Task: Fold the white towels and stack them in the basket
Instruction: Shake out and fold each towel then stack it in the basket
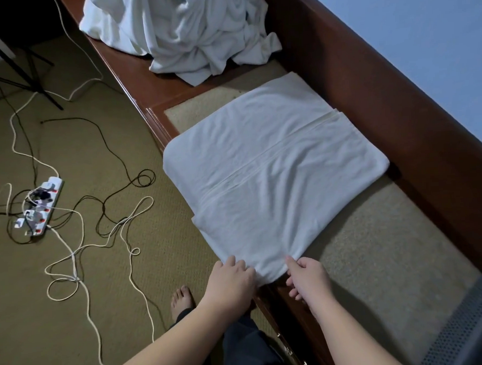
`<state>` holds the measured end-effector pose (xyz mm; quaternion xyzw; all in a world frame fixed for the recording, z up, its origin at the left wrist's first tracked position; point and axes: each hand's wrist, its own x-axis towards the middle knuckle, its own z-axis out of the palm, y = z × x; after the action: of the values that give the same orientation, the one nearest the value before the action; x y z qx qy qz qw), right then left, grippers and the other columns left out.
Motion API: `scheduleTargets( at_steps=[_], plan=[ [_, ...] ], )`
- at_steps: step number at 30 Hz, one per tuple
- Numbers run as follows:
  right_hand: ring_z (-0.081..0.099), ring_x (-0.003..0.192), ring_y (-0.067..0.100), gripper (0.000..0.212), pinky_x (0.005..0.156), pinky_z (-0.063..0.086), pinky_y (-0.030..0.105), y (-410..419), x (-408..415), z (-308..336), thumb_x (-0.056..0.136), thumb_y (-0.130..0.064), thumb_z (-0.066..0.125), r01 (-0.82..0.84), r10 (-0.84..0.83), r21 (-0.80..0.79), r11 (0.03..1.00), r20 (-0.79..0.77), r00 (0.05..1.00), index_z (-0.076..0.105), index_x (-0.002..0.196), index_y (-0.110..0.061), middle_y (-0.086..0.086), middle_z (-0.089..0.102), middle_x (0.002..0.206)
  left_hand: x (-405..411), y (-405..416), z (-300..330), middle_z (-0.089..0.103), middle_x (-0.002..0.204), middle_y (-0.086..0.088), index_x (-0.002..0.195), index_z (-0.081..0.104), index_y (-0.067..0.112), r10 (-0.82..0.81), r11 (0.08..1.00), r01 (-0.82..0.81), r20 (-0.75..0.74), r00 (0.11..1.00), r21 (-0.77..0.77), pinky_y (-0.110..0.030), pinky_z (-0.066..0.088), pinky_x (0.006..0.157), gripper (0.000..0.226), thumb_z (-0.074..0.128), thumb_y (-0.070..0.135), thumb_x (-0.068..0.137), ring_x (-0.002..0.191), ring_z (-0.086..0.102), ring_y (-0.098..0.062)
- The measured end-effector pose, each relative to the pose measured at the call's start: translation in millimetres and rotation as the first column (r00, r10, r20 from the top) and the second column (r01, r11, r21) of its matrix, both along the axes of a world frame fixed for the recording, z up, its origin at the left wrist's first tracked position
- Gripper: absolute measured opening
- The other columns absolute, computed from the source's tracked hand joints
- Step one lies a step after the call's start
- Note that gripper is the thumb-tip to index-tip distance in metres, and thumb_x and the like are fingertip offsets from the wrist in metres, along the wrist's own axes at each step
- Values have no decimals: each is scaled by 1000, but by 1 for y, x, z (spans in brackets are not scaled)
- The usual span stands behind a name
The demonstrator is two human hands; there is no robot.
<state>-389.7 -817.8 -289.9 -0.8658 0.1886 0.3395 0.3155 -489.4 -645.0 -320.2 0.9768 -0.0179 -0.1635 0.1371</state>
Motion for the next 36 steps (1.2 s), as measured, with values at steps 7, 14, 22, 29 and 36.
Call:
scheduleTargets(
  at_steps=[7, 14, 22, 29, 36],
  plan=[
    [60, 84, 20, 21, 73, 47, 35, 11, 49, 15, 91, -44, 69, -147, 184, -135, 980, 332, 925, 59, 89, -26, -2, 64, 97, 85, 64, 36, 55, 132, -2, 138, 51, 28, 513, 858, -510, 48, 857, -59, -44, 49, 90, 58, 48, 68, 97, 120, 51, -31],
    [53, 119, 24, 35, 96, 46, 36, 44, 138, 25, 97, -30, 63, -541, 564, -161, 826, 216, 797, 56, 131, -28, 1, 49, 128, 146, 139, 34, 30, 166, -8, 159, 29, 25, 676, 730, -681, -81, 732, -53, -53, 38, 115, 73, 51, 61, 100, 149, 30, -35],
    [63, 103, 19, 28, 80, 46, 29, 177, 237, 40, 93, -37, 63, -589, 595, -85, 804, 163, 787, 61, 119, -28, -3, 63, 114, 204, 234, 29, 19, 169, -11, 165, 15, 18, 689, 719, -695, -114, 716, -15, -49, 30, 123, 98, 60, 67, 93, 155, 21, -35],
    [68, 94, 27, 71, 79, 64, 40, 320, 293, 33, 86, -57, 72, -114, 110, 118, 986, 42, 993, 36, 128, -13, 6, 60, 118, 238, 268, 29, 56, 101, 3, 103, 54, 26, 591, 802, -592, -231, 772, 73, -44, 40, 84, 47, 67, 66, 84, 107, 51, -30],
    [47, 96, 35, 72, 79, 48, 40, 373, 326, 27, 89, -18, 74, 121, -111, -135, 983, 81, 990, 19, 136, -18, 16, 29, 143, 226, 259, 39, 42, 71, 4, 82, 39, 23, 181, 972, -156, 139, 974, -173, -29, 25, 46, 40, 78, 22, 73, 57, 53, -25]
  ],
)
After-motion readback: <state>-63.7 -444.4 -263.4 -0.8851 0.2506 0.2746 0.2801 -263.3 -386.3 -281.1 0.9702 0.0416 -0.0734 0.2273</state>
